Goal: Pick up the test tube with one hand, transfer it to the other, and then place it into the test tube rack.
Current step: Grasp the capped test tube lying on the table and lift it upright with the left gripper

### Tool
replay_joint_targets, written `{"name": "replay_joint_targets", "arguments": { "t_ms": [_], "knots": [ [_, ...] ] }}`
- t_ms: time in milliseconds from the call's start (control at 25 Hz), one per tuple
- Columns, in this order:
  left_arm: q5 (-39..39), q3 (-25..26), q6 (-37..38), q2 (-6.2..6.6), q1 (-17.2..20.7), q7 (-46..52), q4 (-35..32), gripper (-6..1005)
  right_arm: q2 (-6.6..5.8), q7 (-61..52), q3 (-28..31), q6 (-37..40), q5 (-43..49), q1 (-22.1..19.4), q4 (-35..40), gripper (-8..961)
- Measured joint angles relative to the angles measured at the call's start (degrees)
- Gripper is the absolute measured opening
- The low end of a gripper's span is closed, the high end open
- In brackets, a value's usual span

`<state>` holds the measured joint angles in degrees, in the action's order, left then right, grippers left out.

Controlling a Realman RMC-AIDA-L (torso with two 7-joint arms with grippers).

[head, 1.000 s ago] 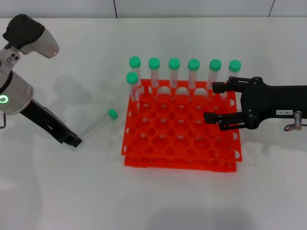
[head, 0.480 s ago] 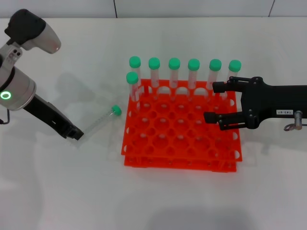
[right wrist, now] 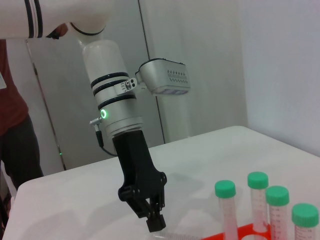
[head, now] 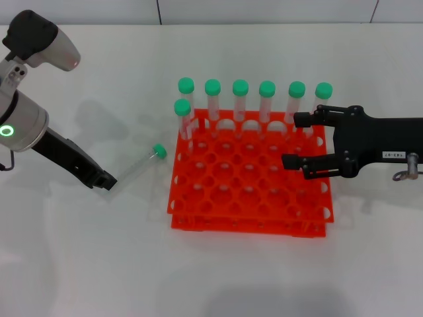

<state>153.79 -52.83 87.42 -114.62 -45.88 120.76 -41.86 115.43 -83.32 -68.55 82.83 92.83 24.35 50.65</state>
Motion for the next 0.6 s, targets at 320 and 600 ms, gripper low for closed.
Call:
{"name": "replay_joint_targets", "arguments": {
  "t_ms": [320, 600],
  "knots": [
    [-0.46, 0.1, -0.09, 0.16, 0.47, 0.21, -0.09, 42, 0.05, 0.0, 0.0, 0.05, -0.11, -0.56, 0.22, 874],
    [-0.56, 0.09, 0.4, 0.26, 0.62, 0.29, -0.09, 129, 0.06, 0.0, 0.0, 0.06, -0.14, -0.62, 0.27, 875]
  ]
}}
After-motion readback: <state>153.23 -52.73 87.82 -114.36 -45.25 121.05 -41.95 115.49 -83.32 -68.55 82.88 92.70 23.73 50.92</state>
